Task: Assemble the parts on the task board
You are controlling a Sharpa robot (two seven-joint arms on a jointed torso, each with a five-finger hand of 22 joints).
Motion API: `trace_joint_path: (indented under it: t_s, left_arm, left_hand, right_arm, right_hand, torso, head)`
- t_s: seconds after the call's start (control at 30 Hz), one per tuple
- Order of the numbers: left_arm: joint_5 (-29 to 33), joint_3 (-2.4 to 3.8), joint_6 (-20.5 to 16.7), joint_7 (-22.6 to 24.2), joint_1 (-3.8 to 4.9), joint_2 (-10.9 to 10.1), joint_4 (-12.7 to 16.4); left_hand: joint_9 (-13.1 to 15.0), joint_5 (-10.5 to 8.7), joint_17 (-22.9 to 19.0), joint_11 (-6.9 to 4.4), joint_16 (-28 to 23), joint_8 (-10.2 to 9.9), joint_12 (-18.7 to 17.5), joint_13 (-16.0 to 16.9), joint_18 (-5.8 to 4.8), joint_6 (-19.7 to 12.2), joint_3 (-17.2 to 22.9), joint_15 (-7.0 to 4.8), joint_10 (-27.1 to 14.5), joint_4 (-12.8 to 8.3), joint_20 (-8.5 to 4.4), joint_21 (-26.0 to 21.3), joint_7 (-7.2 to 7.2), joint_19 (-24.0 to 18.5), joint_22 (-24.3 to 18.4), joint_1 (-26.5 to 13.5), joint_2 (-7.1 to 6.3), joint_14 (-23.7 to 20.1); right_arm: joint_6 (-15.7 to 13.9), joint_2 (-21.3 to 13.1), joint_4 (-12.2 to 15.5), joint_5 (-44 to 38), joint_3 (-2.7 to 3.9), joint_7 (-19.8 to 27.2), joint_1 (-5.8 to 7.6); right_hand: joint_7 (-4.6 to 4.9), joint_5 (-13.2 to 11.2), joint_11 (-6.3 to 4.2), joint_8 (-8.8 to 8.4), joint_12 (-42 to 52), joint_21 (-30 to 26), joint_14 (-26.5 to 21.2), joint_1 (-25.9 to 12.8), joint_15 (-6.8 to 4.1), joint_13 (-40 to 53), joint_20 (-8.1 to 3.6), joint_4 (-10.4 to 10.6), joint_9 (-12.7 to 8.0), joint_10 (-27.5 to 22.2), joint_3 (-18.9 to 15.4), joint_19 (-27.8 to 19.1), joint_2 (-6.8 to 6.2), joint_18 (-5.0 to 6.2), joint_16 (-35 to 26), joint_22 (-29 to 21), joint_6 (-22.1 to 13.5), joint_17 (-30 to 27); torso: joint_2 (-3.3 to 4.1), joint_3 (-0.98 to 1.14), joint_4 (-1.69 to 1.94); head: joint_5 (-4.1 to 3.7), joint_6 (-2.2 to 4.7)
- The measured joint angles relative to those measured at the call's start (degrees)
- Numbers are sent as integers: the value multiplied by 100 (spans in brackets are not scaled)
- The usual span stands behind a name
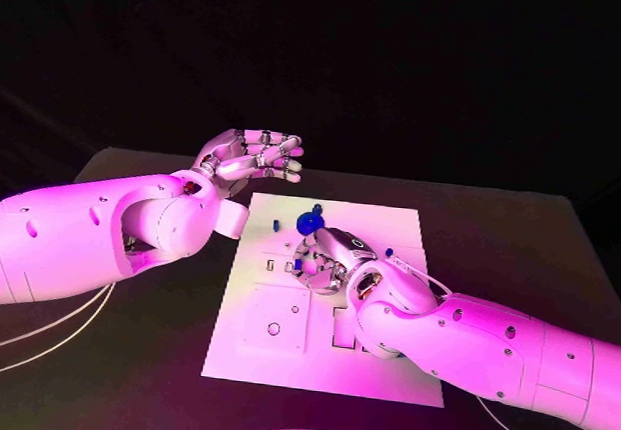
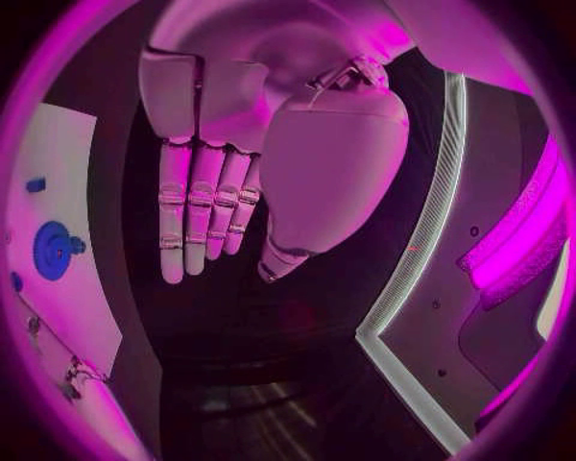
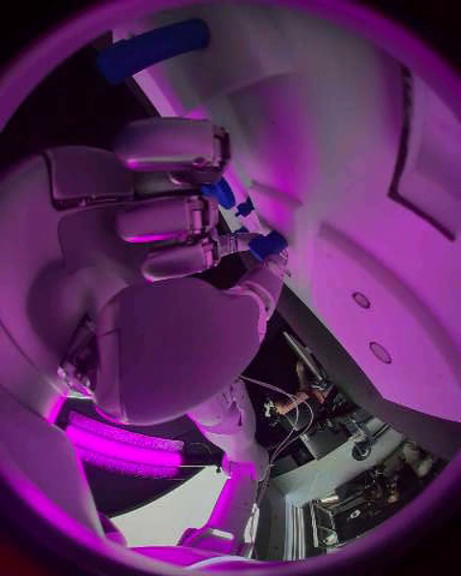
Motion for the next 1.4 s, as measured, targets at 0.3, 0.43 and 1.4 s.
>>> trace_joint_path:
  t_s: [0.3,0.43,1.4]
  left_arm:
    - [0,-1,2,-3,0,1,-5]
    - [0,-1,2,-4,0,2,-8]
    - [-173,-4,7,-153,0,-13,-224]
  left_hand:
    - [0,0,0,0,0,0,0,0,0,0,0,0,0,0,0,0,0,0,0,0,0,0]
    - [-1,0,-1,0,0,0,0,0,0,0,0,0,0,0,0,0,0,0,0,0,0,0]
    - [21,0,262,-55,203,-67,164,87,0,-146,-99,-78,227,31,-60,247,-39,89,99,-170,-76,320]
  right_arm:
    - [-5,-4,2,-4,-1,-3,-4]
    - [-6,-6,4,-6,-1,-3,-6]
    - [-632,-441,509,147,33,415,73]
  right_hand:
    - [37,-8,19,-30,-23,-22,21,-11,21,0,21,9,-26,-21,-41,-21,-59,0,0,-1,-78,0]
    - [37,-8,39,-51,-53,-53,21,-33,21,0,21,-7,-32,-41,-56,-21,-81,0,0,-1,-78,0]
    - [233,-96,301,-798,-266,-320,19,667,285,-1,237,887,-612,-373,-2861,-113,-26,0,0,-3,-1319,3]
  torso:
    - [-1,1,-2]
    - [-1,0,-2]
    - [-39,-8,-16]
  head:
    - [-1,-7]
    - [-3,-6]
    - [-9,57]
